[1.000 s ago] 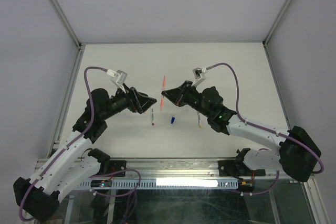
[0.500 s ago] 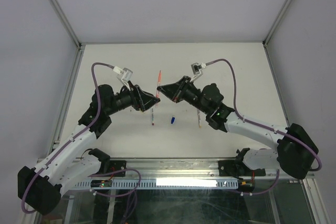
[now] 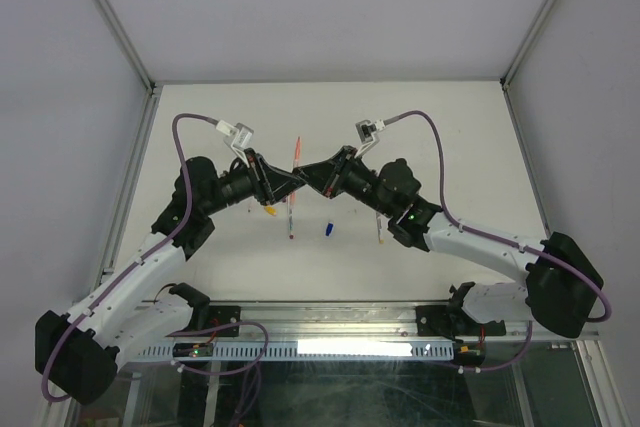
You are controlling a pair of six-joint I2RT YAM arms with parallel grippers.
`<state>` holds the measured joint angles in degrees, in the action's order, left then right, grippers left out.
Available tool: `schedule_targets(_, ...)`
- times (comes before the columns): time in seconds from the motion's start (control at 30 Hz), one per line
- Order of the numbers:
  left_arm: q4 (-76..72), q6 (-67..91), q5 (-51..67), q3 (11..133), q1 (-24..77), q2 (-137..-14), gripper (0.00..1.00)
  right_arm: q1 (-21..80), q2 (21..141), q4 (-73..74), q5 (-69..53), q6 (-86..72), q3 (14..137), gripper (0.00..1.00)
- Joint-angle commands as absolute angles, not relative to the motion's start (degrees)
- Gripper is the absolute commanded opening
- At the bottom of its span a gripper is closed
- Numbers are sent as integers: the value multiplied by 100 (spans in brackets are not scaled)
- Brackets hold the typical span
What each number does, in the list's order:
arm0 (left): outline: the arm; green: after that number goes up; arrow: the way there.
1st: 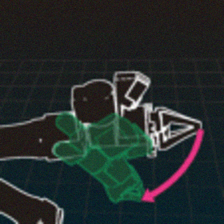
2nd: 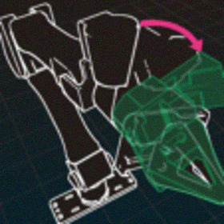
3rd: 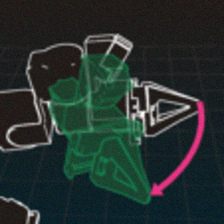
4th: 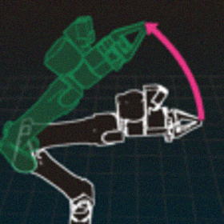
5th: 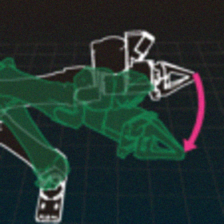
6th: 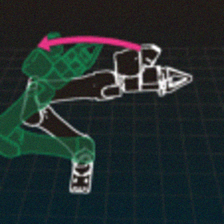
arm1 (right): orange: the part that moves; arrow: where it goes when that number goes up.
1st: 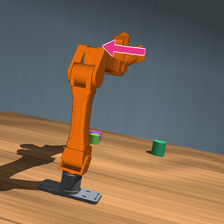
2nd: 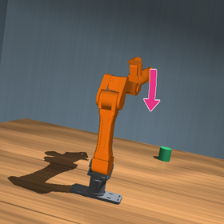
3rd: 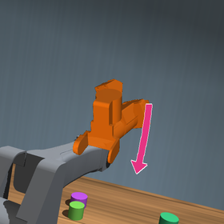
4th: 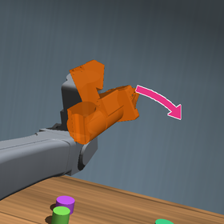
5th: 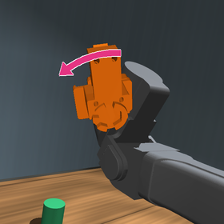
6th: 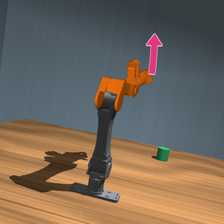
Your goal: Insert the pens into the pen caps
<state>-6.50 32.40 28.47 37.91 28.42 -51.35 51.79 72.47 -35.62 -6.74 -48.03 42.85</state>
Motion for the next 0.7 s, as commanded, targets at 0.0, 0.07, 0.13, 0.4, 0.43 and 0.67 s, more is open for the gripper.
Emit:
schedule_targets(0.0,-1003,3242,2815,4050,2826,-5115,27,5260,7159,-3587,-694,-4586,4569,0)
schedule_targets(0.07,-1006,3243,2804,4047,2822,-5116,20,5273,7142,-3520,-694,-4543,4592,0)
schedule_targets(0.13,-995,3241,2780,4044,2821,-5124,11,5283,7110,-3432,-675,-4489,4624,0)
schedule_targets(0.4,-537,2925,2436,4133,2821,-5128,2,5237,6860,-2407,-612,-4232,4987,6)
schedule_targets(0.43,-460,2856,2383,4151,2821,-5127,2,5216,6800,-2185,-612,-4232,5043,6)
schedule_targets(0.67,29,2526,2007,4199,2821,-5054,0,5004,6330,-442,413,-3250,5499,40)
